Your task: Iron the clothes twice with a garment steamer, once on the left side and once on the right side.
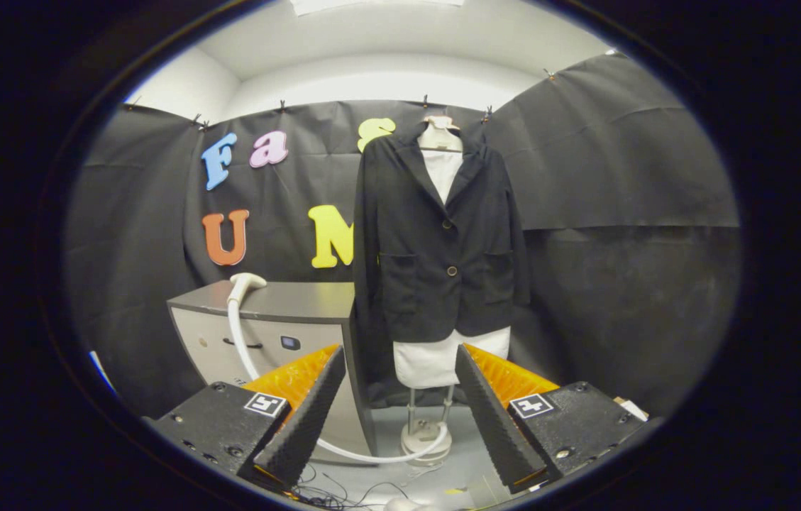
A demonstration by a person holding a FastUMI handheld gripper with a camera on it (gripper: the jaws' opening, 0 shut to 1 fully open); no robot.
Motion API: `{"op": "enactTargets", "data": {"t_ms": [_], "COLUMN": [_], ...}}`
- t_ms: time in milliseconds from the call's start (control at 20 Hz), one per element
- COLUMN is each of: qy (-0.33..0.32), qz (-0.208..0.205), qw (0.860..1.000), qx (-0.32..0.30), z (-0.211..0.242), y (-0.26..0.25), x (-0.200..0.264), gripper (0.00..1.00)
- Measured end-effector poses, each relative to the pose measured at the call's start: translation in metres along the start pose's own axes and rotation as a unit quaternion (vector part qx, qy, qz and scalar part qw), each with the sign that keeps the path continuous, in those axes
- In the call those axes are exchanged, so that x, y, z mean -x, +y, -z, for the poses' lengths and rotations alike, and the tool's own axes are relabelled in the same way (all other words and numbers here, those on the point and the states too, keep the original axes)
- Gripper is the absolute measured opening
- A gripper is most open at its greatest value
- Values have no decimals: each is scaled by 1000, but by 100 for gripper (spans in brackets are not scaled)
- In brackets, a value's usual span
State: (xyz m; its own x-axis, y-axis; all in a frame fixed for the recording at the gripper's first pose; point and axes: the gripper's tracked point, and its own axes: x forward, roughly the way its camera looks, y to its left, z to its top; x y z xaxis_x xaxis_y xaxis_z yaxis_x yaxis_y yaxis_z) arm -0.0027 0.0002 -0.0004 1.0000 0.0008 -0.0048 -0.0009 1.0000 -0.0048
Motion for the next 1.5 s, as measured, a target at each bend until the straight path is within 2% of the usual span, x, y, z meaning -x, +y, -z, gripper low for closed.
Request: {"op": "enactTargets", "data": {"t_ms": [400,600,850,1050,1350,1500], "qy": [1,2,19,44,90,109], "qz": [-27,-55,-110,-163,-234,-250], "qw": [1000,998,994,985,965,958], "qx": [-1,7,19,33,74,93], "z": [-24,-49,-75,-78,-63,-47], "y": [32,63,123,184,278,318], "x": [-30,-63,-120,-163,-224,-256], "gripper": [99,99,99,99,99,99]}}
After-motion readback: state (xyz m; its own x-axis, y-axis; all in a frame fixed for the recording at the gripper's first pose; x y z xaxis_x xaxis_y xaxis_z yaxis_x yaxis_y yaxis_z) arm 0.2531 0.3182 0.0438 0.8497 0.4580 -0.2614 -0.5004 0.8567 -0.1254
